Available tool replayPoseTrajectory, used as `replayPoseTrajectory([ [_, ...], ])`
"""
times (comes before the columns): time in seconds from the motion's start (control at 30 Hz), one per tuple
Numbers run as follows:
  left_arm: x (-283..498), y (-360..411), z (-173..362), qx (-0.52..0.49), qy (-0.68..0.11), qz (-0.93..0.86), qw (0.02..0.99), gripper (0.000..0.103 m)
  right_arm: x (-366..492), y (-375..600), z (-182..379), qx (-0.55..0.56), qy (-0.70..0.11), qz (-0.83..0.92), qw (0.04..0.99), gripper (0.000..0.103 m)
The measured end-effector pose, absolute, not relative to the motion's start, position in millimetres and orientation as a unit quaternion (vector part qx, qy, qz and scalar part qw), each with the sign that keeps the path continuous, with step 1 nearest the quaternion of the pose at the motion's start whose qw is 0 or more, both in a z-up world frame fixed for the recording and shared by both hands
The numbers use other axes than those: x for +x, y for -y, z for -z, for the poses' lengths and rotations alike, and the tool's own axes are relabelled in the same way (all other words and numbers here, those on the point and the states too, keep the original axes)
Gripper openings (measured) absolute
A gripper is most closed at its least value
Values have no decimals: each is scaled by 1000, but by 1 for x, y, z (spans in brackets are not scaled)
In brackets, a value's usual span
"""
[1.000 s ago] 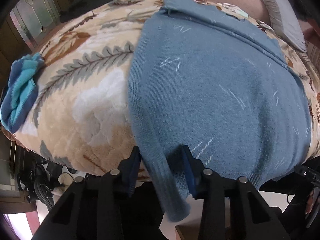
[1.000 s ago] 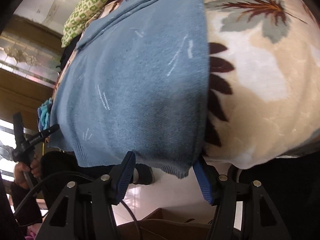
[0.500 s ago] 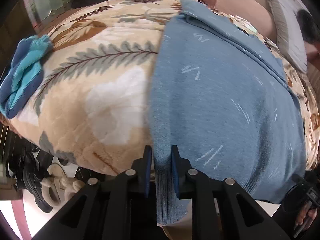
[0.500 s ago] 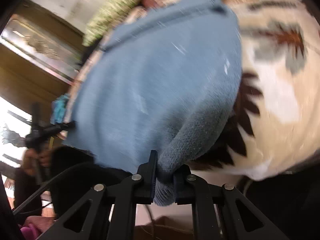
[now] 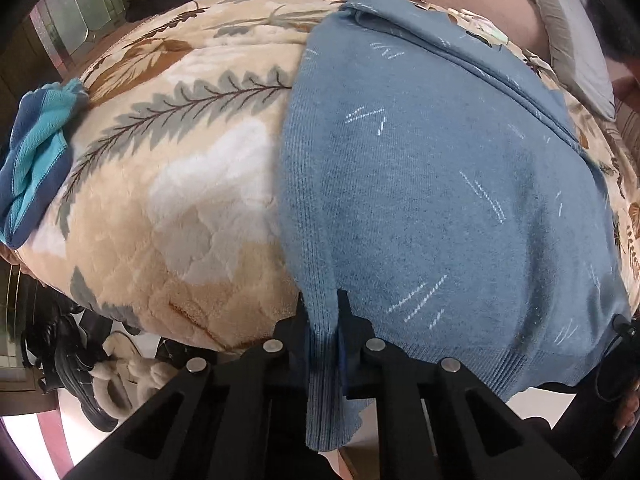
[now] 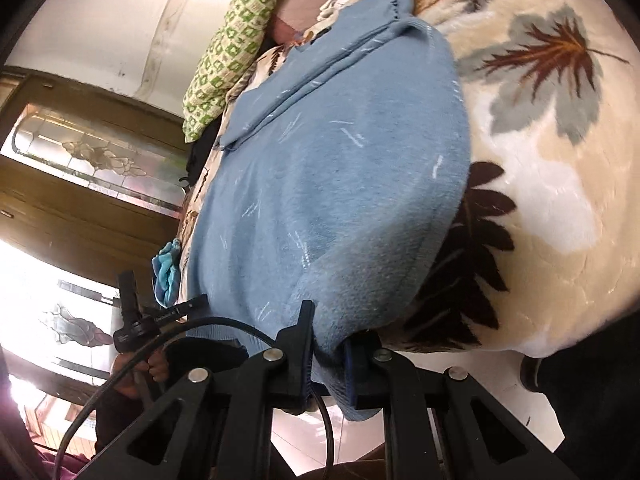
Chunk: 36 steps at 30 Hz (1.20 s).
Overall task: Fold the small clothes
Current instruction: 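Lift the hem and fold it toward the collar with both grippers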
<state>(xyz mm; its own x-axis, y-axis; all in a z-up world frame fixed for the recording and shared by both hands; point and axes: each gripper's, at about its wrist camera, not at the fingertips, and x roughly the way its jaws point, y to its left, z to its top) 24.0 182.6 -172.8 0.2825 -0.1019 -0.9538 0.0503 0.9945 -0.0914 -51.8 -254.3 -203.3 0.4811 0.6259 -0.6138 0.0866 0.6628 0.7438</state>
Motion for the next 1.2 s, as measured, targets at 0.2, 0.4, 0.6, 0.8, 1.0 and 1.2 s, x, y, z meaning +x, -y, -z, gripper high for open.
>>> replayPoseTrajectory([
  [0.2,32,-177,174,-17,-602,52,797,13,-47,265,231,429,-521,-161,720,18],
  [0.4,29,-164,168,-18,-590,58,805,8,-43,258,244,433,-528,-156,714,52],
  [0.6,25,-161,156,-22,-574,84,815,5,-40,233,225,330,-521,-172,768,10],
  [0.8,33,-176,120,-95,-548,141,819,5,-41,250,175,366,-425,-198,804,10],
  [1.0,59,-190,79,-180,-504,189,823,5,-17,269,143,391,-364,-213,818,10],
  [1.2,108,-181,40,-206,-473,207,831,5,24,287,124,422,-320,-218,820,10],
])
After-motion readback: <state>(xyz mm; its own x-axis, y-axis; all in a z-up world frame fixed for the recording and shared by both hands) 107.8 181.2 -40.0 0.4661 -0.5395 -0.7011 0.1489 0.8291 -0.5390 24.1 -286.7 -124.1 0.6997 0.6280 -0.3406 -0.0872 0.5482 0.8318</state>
